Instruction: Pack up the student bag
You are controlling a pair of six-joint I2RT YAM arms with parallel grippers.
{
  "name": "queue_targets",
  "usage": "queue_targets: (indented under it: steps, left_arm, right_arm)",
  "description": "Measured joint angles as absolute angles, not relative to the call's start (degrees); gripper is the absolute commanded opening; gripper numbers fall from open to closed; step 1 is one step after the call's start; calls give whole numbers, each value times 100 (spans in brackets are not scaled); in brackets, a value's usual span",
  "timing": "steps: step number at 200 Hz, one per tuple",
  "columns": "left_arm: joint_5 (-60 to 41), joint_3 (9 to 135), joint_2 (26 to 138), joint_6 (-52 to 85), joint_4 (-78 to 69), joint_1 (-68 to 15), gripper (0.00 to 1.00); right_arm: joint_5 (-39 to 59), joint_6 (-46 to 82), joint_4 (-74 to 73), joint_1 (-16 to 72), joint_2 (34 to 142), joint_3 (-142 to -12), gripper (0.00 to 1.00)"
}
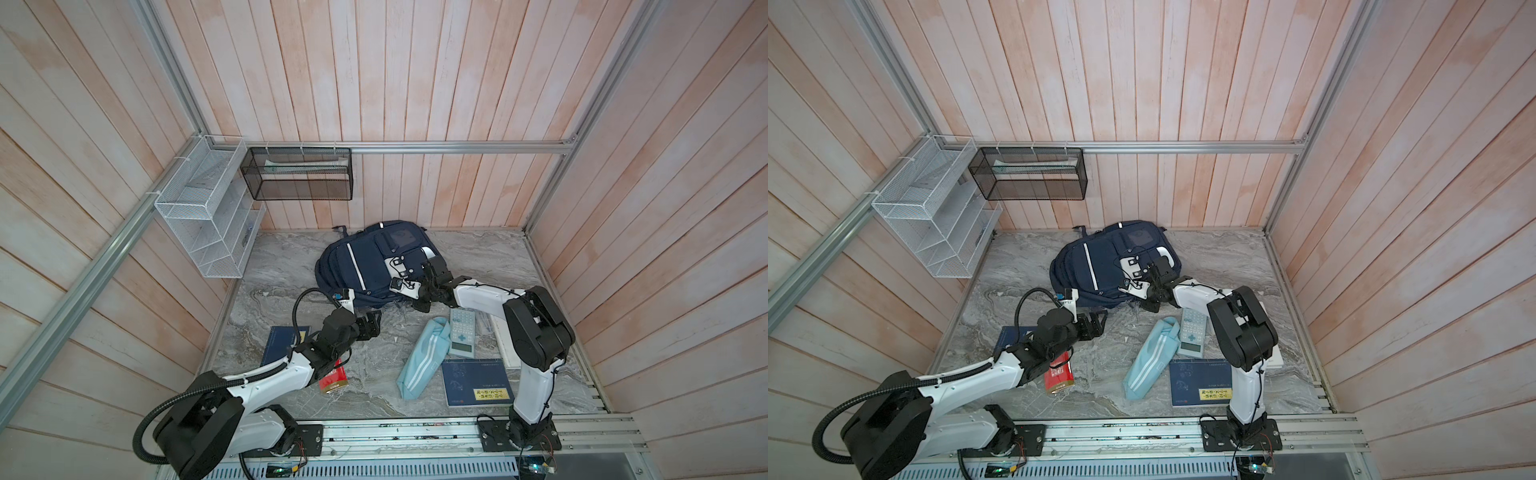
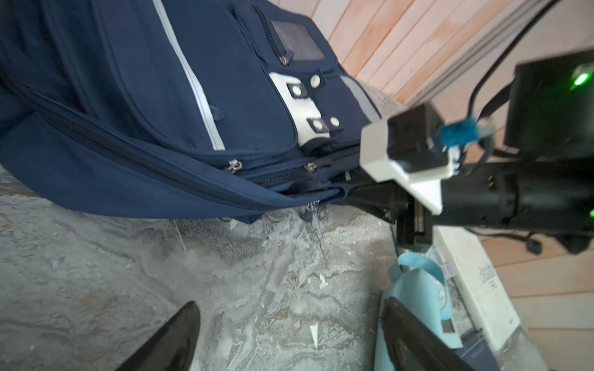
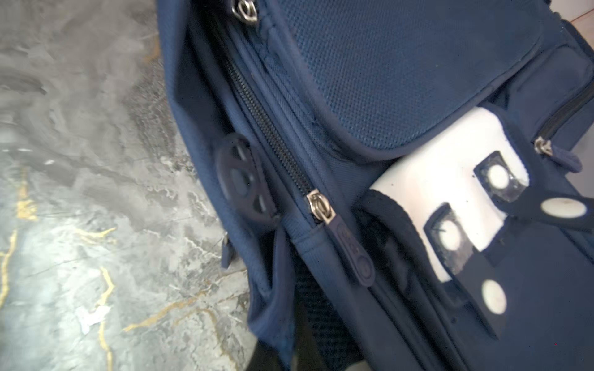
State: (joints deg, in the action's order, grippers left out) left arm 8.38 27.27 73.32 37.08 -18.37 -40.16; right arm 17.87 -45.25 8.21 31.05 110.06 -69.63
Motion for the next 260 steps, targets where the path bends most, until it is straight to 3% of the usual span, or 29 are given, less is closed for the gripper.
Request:
queue_targets:
  steps: [42,70,123,137,145,160,205,260]
  left_arm:
    - [1125,2779,8440,3358,-2598,-4254,81]
    - [1273,3048,9085,3079,-2928,-4477,70]
    - [1450,3765,10112,2762,-3385,-4554,64]
    - [1544,3931,10267,2731,-3387,-4547,52]
    - [1559,4016,10328,2676,-3382,-4530,37]
    - [1553,4143,10409,2672,-3378,-4445,0]
    - [1531,4108,10320,2615,-3232,-4362,0]
    - [1474,3636,9351,2751,-2628,-4213,0]
  right_arm:
    - [2123,-4276,1035,3120,10947,-7131,0]
    - [2316,-4167,1059,3142,10838,-7131,0]
    - [2556,-4040,1219,3188,10768,-7131,0]
    - [2591,-4027,1306,3208,10755,-7131,0]
    - [2620,-4023,1347,3218,10746,-7131,0]
    - [2696,-4007,1380,3227,10731,-7129,0]
    - [2689,-3992,1321,3201,10696,-7057,0]
    - [2585,-3916,1319,3105,10641,-7019,0]
